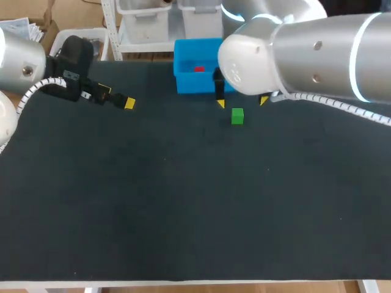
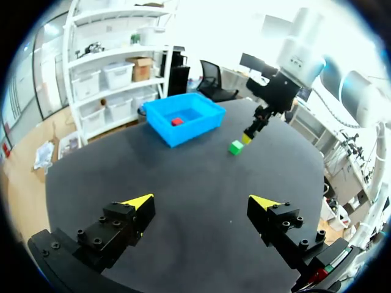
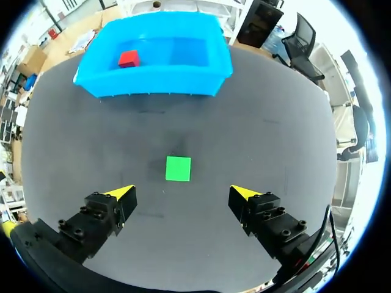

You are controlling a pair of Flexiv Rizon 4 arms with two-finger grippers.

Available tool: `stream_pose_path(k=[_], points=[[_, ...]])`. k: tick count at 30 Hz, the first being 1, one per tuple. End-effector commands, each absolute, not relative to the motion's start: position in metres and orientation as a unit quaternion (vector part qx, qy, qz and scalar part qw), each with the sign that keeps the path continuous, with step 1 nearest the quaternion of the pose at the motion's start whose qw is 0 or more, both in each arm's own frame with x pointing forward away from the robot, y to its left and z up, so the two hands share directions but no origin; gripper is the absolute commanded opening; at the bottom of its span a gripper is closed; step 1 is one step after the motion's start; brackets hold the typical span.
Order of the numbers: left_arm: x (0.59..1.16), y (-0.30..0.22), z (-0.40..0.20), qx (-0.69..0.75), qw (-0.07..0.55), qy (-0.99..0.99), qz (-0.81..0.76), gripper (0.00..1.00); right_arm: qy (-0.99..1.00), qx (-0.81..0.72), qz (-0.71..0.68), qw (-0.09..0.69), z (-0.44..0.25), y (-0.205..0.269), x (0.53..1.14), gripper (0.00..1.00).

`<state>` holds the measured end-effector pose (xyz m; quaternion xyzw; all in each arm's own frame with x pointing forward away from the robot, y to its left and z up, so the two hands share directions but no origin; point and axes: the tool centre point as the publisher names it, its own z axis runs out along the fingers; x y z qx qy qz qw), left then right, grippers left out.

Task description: Use the left arm to pick the red cube and place it into the blue plastic box first, then use the right arm to grasp the green cube and put it into the same blue plastic box after the first action is fully finished.

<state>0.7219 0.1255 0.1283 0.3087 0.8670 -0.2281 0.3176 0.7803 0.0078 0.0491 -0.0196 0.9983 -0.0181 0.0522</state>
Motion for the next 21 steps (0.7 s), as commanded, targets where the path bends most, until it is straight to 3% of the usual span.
stream_pose_path(k=[1, 21], points=[[0.721, 0.127, 0.127, 0.310, 0.321, 0.865, -0.232, 1.00, 0.999, -0.020, -0.018, 0.038, 0.034, 0.011, 0.789, 1.00], [0.721, 0.127, 0.127, 0.310, 0.321, 0.865, -0.232, 1.00, 0.999, -0.036, 0.012, 0.027, -0.010, 0.002, 0.810, 1.00]])
